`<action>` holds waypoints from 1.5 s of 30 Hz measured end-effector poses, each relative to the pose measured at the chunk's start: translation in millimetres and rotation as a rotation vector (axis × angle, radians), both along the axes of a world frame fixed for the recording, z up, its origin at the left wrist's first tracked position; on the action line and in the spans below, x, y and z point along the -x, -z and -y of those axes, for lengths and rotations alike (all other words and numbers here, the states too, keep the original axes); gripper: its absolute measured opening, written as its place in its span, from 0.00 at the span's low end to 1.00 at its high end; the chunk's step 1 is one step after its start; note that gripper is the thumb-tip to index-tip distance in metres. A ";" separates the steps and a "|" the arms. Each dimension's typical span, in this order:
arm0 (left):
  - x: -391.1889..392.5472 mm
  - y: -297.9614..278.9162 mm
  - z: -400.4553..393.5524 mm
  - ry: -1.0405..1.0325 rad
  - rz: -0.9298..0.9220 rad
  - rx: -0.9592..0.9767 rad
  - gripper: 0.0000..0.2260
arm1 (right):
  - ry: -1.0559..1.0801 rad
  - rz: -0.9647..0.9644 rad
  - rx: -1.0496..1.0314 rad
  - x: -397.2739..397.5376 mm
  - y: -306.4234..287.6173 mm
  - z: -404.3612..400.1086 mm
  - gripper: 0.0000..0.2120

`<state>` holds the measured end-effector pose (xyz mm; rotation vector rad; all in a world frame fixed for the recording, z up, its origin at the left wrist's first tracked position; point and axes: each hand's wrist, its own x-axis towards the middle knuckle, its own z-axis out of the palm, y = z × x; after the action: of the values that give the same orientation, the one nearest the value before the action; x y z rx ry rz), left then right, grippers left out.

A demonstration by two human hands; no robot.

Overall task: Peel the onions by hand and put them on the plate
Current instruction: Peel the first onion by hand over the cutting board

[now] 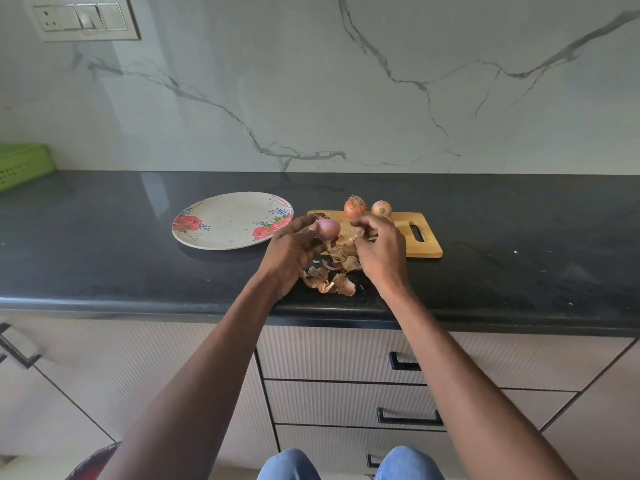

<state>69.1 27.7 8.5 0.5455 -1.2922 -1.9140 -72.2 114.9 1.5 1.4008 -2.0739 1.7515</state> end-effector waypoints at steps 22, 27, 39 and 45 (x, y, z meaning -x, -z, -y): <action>1.3 -2.1 -4.1 0.020 0.133 0.095 0.16 | -0.360 -0.168 -0.033 0.4 7.7 6.1 0.07; 1.8 0.3 -2.3 -0.009 0.134 0.093 0.17 | -0.347 -0.185 0.018 -0.1 9.0 5.4 0.06; 1.4 -0.1 -2.7 -0.023 0.134 0.068 0.16 | -0.367 -0.137 -0.002 -0.7 10.8 5.7 0.10; -0.1 0.9 -1.1 -0.021 0.164 0.108 0.16 | -0.333 -0.187 0.019 -2.9 8.5 2.7 0.05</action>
<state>69.3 28.8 7.7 0.6693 -1.4785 -1.8002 -69.3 112.1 -7.1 1.9134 -1.8059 1.6598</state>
